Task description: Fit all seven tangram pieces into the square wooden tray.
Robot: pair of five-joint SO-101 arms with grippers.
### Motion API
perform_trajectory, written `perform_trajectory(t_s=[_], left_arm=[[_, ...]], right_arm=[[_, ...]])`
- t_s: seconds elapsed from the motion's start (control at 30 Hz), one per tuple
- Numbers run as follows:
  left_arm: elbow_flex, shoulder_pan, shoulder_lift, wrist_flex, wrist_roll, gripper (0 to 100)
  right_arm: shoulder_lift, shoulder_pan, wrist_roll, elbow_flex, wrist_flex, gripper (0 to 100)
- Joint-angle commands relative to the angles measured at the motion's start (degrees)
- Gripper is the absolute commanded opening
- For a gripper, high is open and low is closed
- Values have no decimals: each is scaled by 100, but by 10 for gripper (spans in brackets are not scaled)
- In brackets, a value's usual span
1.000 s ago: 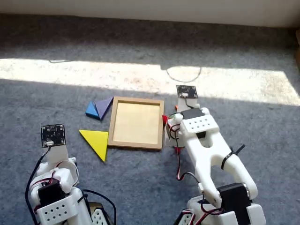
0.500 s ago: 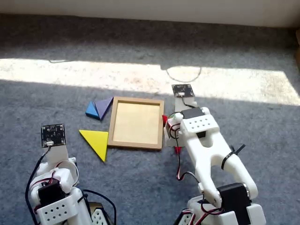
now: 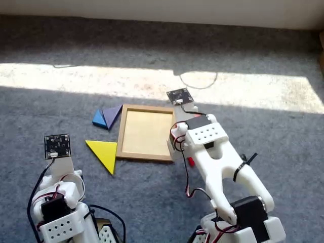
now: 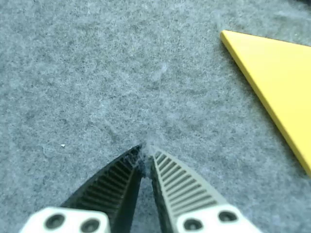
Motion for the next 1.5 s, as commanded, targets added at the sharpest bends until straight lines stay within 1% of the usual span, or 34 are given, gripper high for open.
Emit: perform_trajectory(t_s=[0.0,0.2,0.4,0.6,0.73,0.83,1.0,1.37,1.47], left_arm=[[119,-84,-180,44,-9,7],[119,-84,-180,44,-9,7],[119,-84,-180,44,-9,7],[119,-84,-180,44,-9,7],[119,-84,-180,44,-9,7],[119,-84,-180,44,-9,7],[119,-84,-180,44,-9,7],[119,-84,-180,44,-9,7],[119,-84,-180,44,-9,7]], right_arm=[[813,-57,62,-857,-40,408],[1824,-57,62,-1745,-13,408],[2211,-48,62,-1903,-40,407],[2255,-22,70,-1868,-22,406],[2255,154,70,-1771,-13,406],[2246,259,308,-1640,-13,404],[2246,259,396,-1552,-48,327],[2255,295,396,-1560,-57,325],[2255,356,404,-1525,-321,322]])
